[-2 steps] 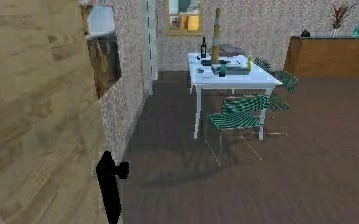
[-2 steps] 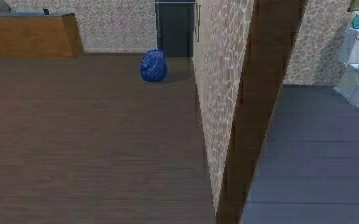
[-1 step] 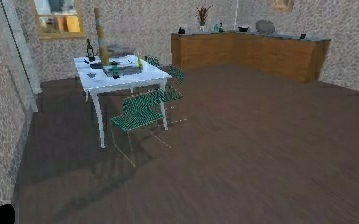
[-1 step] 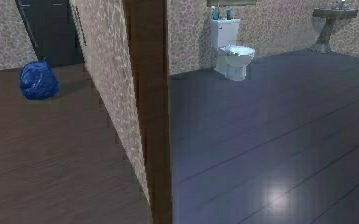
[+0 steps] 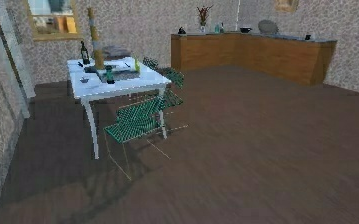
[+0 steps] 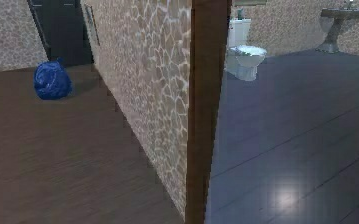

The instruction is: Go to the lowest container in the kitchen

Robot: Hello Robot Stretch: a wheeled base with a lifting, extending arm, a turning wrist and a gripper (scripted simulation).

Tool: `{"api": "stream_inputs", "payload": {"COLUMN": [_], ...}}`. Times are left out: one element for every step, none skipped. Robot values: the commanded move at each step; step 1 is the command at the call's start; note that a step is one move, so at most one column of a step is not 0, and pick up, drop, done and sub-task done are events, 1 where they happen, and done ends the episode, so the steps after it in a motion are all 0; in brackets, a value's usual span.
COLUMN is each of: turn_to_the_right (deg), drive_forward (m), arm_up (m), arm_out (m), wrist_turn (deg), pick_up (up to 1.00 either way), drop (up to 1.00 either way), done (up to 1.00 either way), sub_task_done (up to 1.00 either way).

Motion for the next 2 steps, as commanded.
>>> {"api": "stream_inputs", "payload": {"turn_to_the_right": [42.0, 0.0], "drive_forward": [0.0, 0.3], "arm_up": [0.0, 0.0], "arm_out": [0.0, 0.0], "wrist_turn": [0.0, 0.0], "pick_up": [0.0, 0.0], "drop": [0.0, 0.0], "done": [0.0, 0.0], "sub_task_done": [0.0, 0.0]}}
